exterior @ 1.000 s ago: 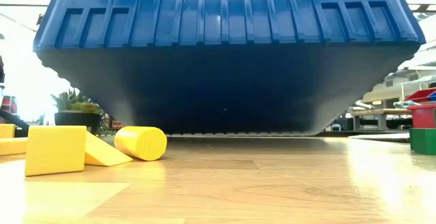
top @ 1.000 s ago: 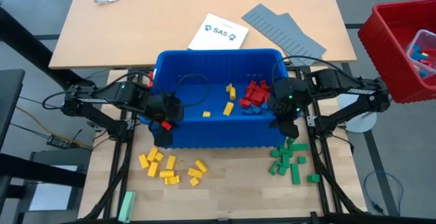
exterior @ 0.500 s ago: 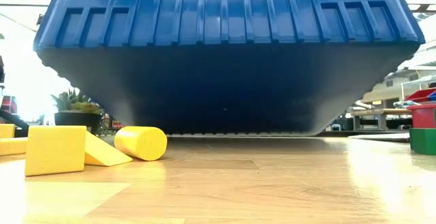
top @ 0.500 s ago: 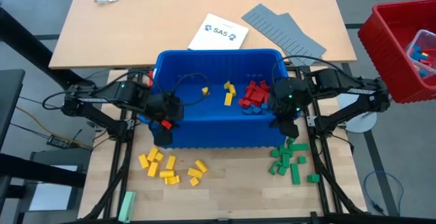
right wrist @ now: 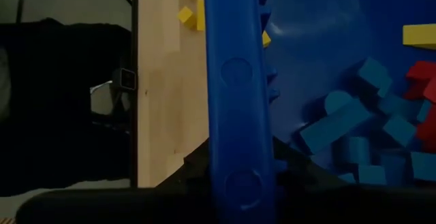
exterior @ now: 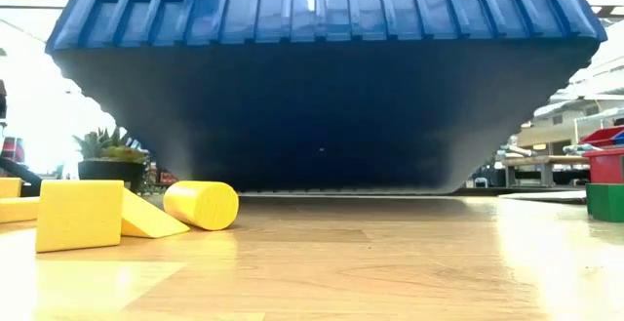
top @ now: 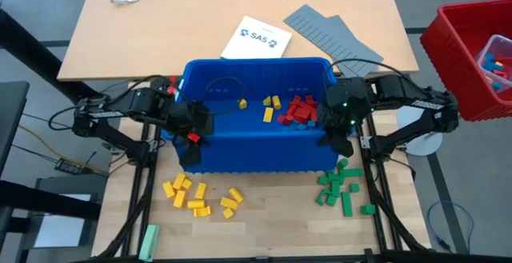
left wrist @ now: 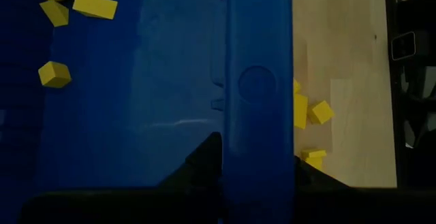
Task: Sort blocks
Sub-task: Adjust the blue bin, then remove the yellow block from the blue bin
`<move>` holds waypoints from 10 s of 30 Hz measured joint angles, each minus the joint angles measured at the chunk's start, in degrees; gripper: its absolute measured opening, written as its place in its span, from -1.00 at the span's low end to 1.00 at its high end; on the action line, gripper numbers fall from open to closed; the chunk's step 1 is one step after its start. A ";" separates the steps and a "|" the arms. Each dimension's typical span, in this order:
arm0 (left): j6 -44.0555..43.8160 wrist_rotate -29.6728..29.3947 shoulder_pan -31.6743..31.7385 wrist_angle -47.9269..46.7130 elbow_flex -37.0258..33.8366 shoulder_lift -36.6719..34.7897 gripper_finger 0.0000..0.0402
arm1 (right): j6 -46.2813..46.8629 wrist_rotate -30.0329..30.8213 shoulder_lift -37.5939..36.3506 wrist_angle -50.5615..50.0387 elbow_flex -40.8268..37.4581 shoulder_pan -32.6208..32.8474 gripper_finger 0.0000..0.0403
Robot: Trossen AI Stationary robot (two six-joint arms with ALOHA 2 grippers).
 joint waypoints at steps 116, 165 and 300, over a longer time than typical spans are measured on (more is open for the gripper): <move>0.02 4.16 -1.91 32.78 -24.22 -1.41 0.14 | 3.07 10.01 0.30 10.76 -17.73 8.17 0.17; 13.31 -9.22 23.26 56.80 -30.34 -1.84 0.13 | -13.75 13.37 25.38 35.02 -17.46 -28.90 0.15; -8.74 2.07 34.61 50.13 -18.49 32.65 0.05 | -9.45 29.18 -4.26 42.48 -21.20 -12.82 -0.02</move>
